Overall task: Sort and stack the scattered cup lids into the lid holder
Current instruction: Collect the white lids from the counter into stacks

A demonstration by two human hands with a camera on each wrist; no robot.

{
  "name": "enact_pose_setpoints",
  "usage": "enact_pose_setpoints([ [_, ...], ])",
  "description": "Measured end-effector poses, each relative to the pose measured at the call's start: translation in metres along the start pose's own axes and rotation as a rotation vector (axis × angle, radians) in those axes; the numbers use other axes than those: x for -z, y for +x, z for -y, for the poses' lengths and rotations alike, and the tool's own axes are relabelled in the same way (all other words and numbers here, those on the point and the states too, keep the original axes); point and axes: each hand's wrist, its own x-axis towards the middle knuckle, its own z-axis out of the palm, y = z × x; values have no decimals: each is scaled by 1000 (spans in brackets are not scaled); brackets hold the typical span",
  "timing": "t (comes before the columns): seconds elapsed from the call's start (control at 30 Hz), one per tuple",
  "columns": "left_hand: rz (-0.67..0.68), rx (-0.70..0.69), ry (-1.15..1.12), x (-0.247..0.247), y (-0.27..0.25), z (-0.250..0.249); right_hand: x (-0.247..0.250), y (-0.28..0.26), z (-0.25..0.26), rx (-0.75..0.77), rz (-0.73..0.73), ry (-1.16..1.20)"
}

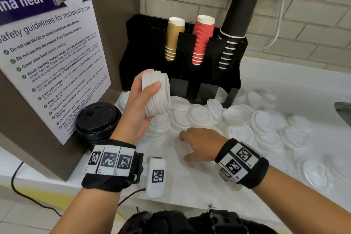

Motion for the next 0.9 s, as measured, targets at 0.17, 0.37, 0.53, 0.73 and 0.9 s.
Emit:
enact_pose_setpoints([
  [0.17, -10, 7, -6, 3, -1, -2, 2, -1, 5, 106, -75, 88],
  [0.37, -8, 17, 14, 2, -2, -1, 2, 8, 9, 120, -29, -25],
  [0.53, -4, 25, 21, 3, -3, 1, -2, 11, 5, 151, 18, 24],
  [0.73, 24, 60, 29, 8, -2, 9, 13, 4, -15, 209, -125, 391],
  [0.9, 61, 124, 37, 6, -2, 18, 36, -17, -40, 145, -426, 958],
])
